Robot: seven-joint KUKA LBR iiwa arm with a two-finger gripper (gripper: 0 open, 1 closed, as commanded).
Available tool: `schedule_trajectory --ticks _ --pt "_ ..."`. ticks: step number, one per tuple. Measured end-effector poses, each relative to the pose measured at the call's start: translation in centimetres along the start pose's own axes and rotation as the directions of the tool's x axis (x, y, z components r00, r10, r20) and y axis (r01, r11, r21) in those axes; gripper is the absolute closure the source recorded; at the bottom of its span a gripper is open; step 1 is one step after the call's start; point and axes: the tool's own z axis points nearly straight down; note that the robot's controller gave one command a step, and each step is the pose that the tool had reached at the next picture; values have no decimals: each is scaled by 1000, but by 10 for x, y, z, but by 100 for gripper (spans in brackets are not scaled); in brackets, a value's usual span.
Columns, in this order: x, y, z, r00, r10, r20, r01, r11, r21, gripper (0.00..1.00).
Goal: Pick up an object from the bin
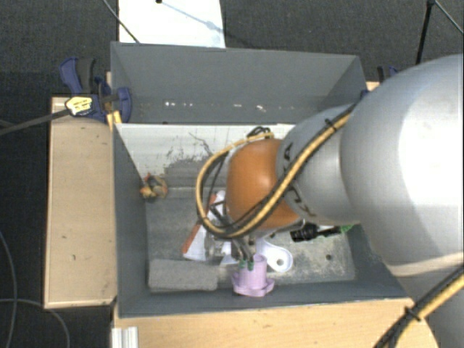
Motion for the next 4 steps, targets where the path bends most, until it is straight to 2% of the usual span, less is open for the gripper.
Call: schedule_trajectory --ticks 1,2,3,4 --pt "0 0 0 1000 1 0 -1 1000 0 100" --pt "-3 -10 -47 1000 -17 -23 17 1000 7 100" --pt "-20 1 -84 1000 -21 -12 21 1000 4 100" --pt "-13 5 -80 1000 15 -18 -15 1000 6 100"
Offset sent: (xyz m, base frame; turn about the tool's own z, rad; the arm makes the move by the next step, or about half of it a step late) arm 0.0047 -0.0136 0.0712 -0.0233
